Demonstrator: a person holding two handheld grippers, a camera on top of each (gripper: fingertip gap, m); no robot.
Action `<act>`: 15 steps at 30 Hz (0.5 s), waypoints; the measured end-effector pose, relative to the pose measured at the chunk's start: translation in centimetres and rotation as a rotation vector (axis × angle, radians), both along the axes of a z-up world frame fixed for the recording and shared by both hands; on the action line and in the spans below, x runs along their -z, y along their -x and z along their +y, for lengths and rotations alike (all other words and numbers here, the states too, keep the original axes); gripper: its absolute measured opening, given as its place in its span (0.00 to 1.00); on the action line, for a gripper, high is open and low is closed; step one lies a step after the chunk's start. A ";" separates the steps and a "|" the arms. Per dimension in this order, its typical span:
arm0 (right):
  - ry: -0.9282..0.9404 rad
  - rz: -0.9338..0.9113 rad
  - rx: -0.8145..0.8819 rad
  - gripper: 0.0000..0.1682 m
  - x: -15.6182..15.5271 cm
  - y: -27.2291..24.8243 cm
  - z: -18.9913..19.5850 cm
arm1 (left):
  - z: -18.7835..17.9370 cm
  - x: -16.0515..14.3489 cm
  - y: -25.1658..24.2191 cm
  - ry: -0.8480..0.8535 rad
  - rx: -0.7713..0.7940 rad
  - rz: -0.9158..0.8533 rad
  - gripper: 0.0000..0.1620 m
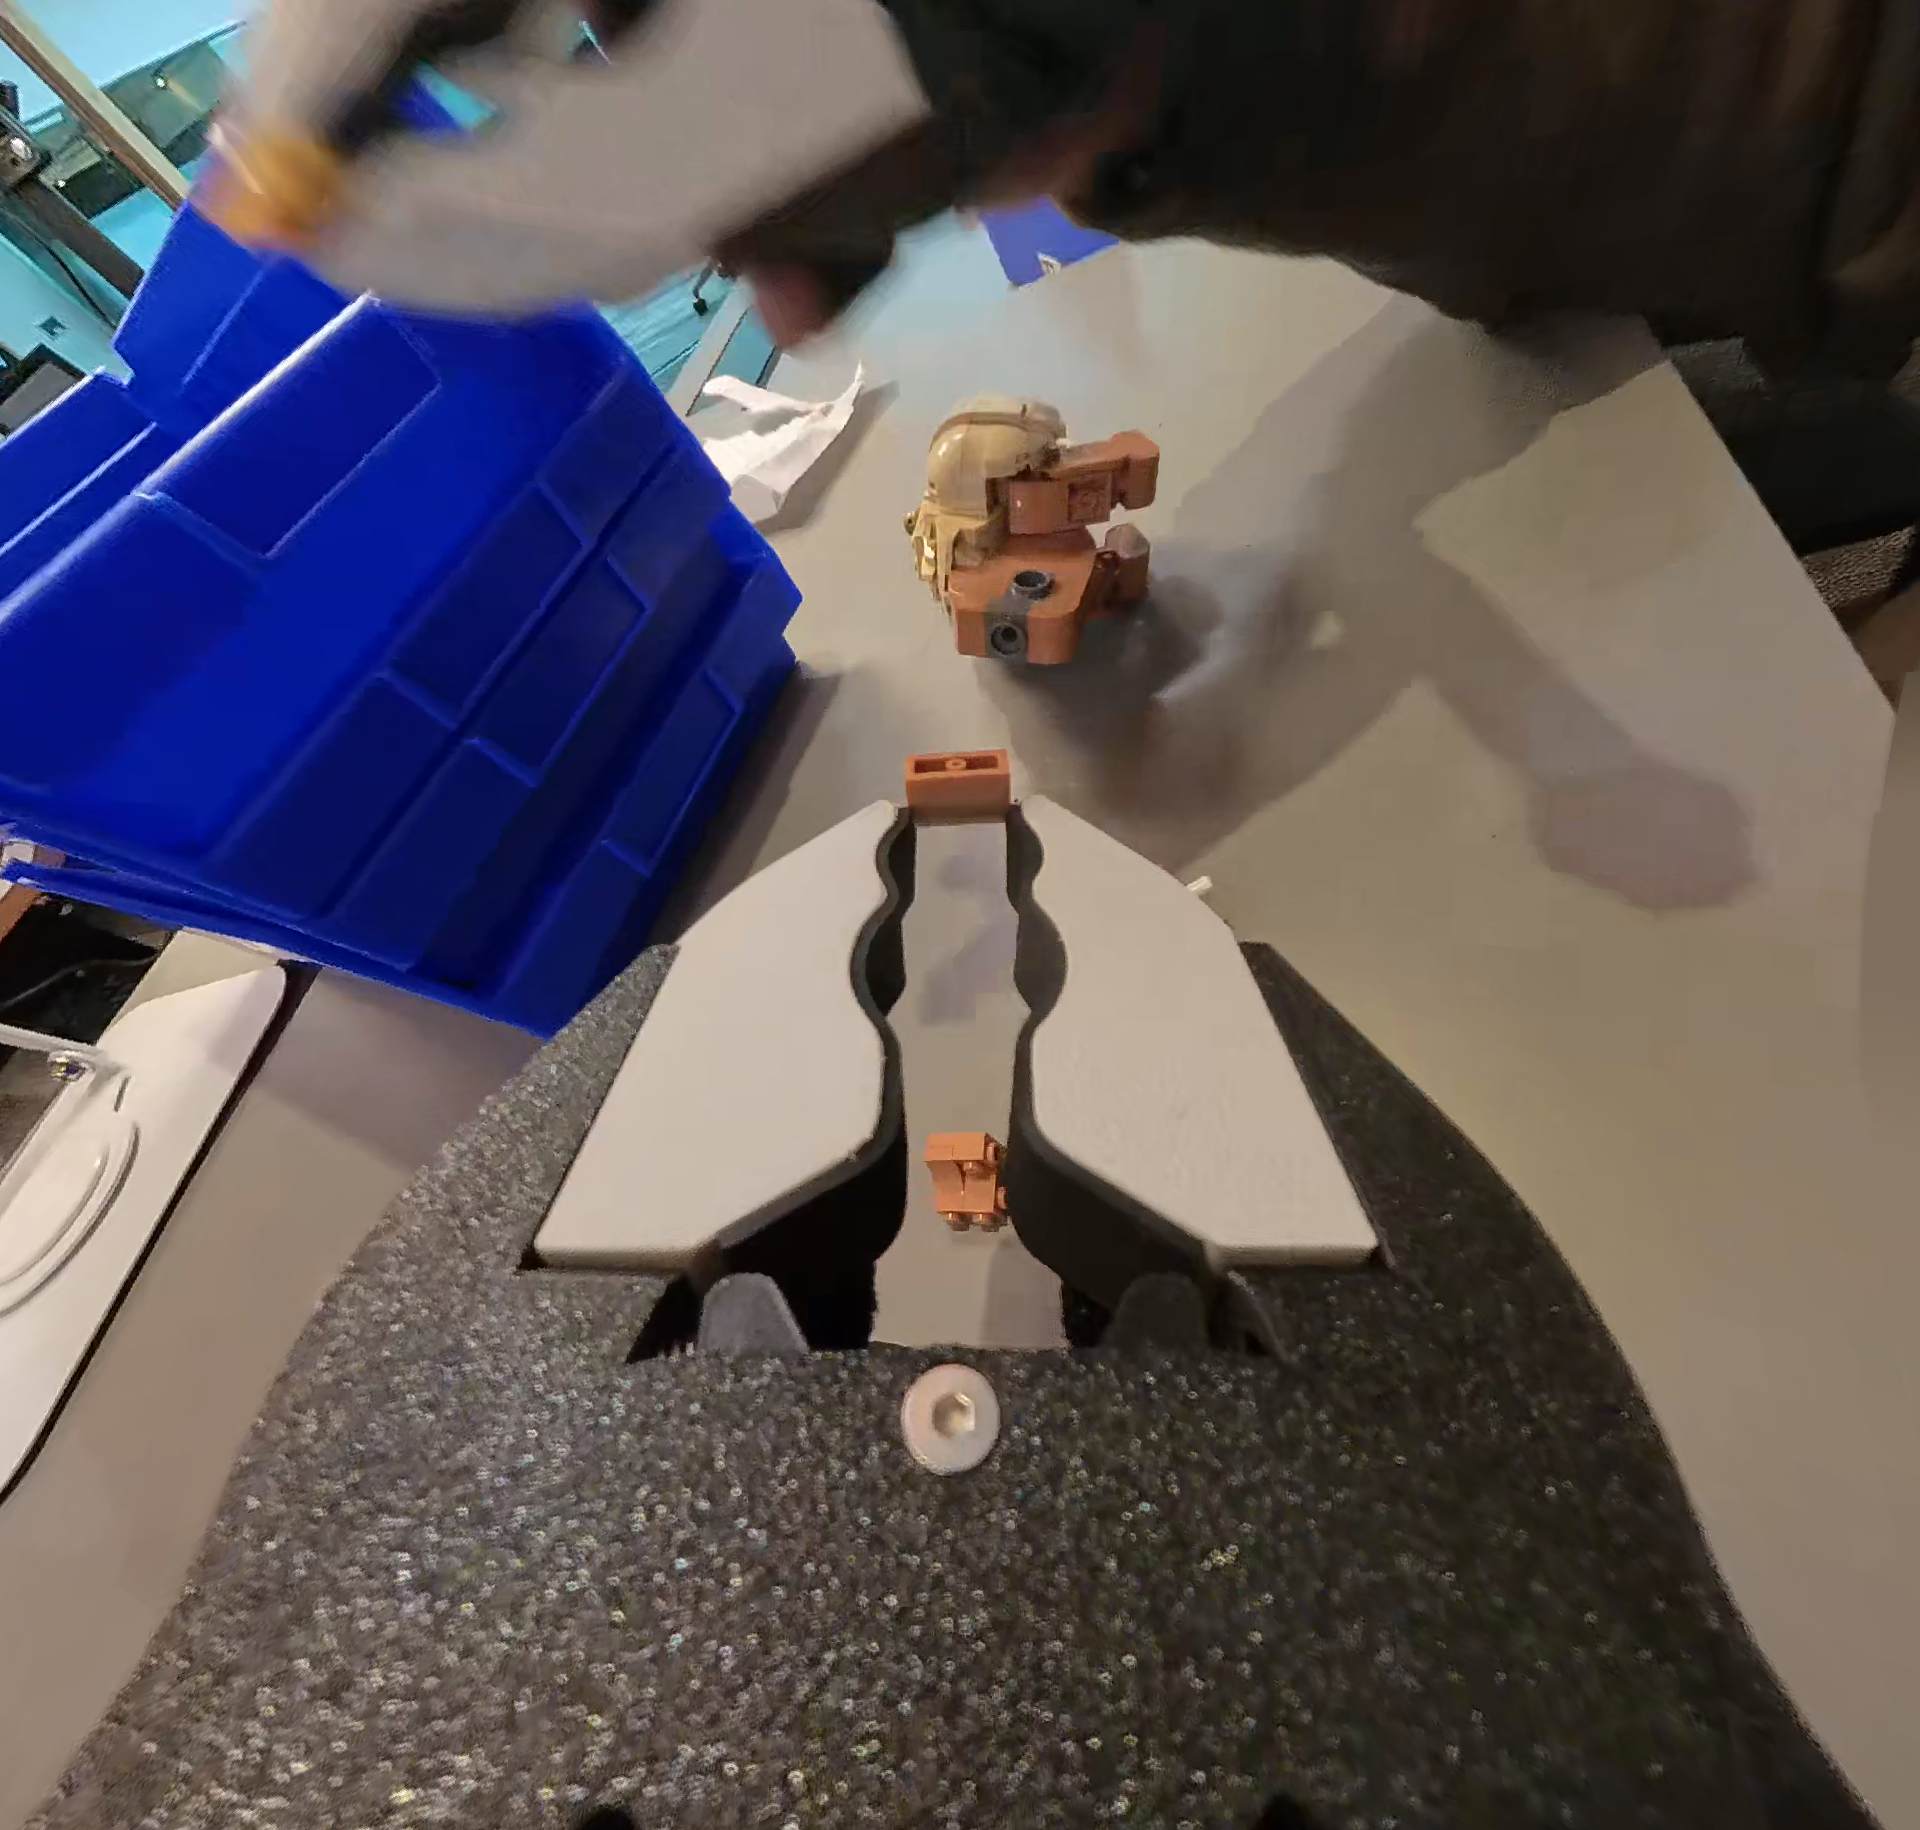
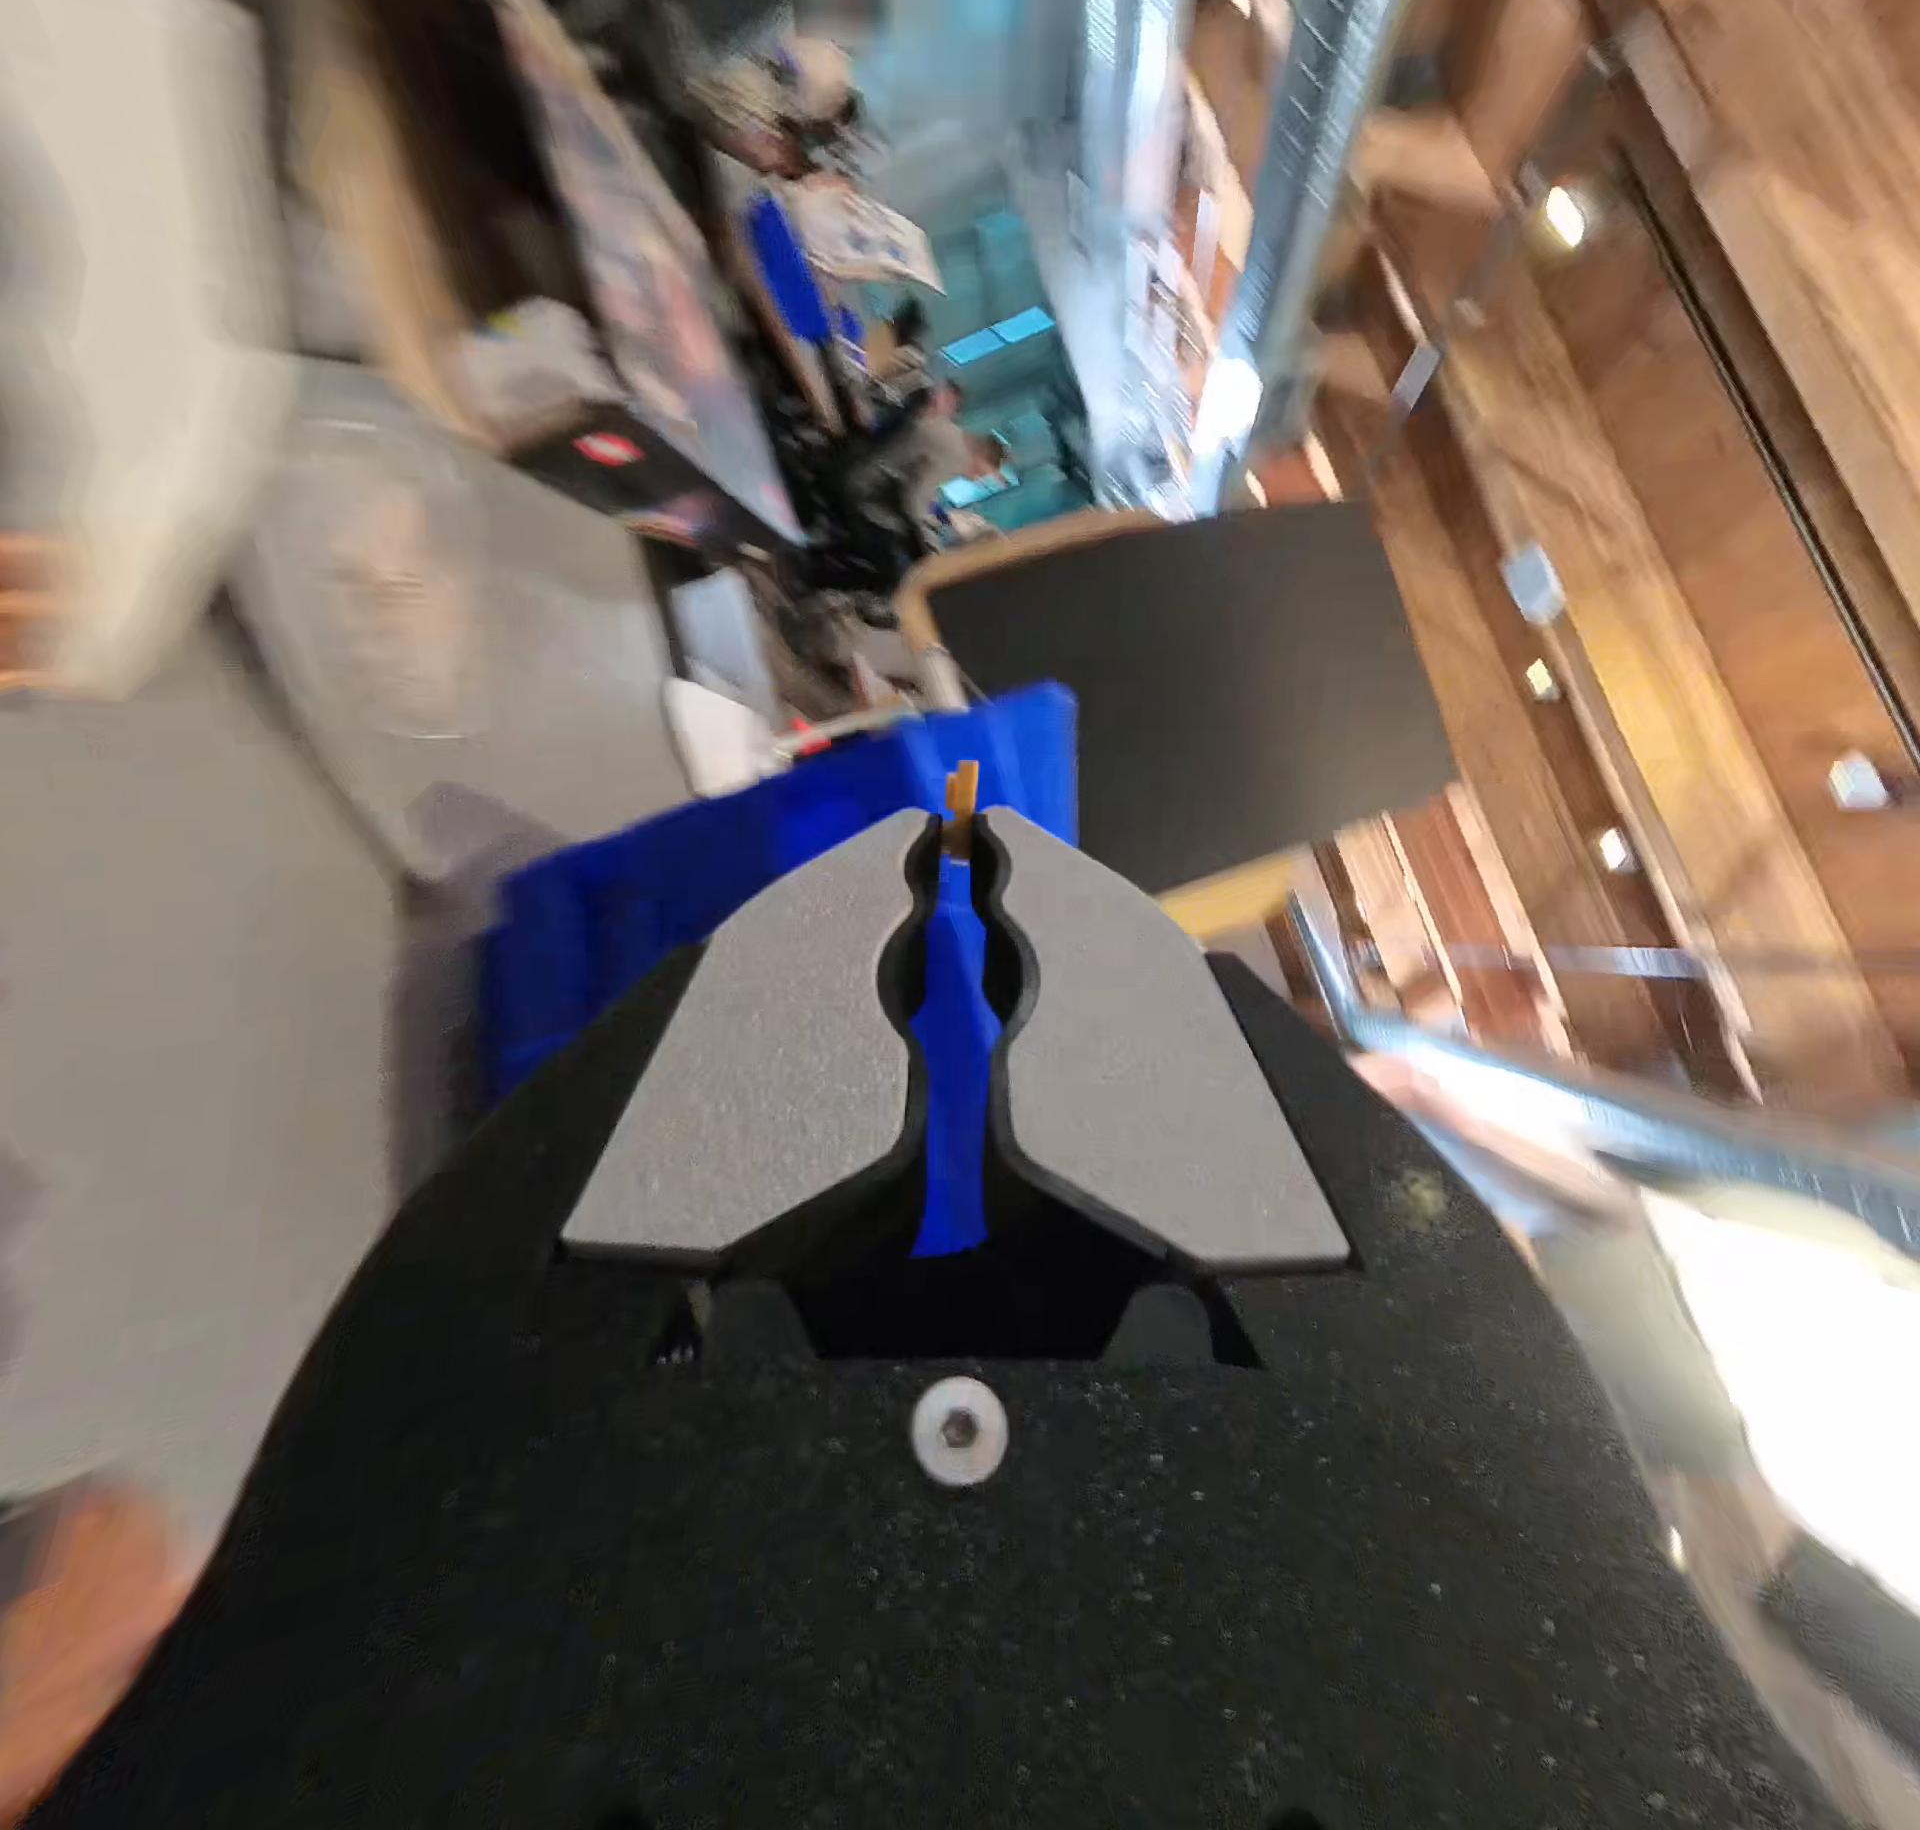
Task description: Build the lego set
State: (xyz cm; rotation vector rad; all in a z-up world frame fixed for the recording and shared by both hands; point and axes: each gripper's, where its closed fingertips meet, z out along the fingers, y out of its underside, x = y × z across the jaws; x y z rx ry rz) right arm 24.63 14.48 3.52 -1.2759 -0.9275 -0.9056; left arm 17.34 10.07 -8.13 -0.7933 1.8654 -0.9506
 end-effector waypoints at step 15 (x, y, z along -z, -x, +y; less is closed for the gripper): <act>0.356 0.461 0.130 0.14 -1.3 -6.1 4.7 | 2.1 -0.7 -0.6 -0.078 -0.126 -0.078 0.10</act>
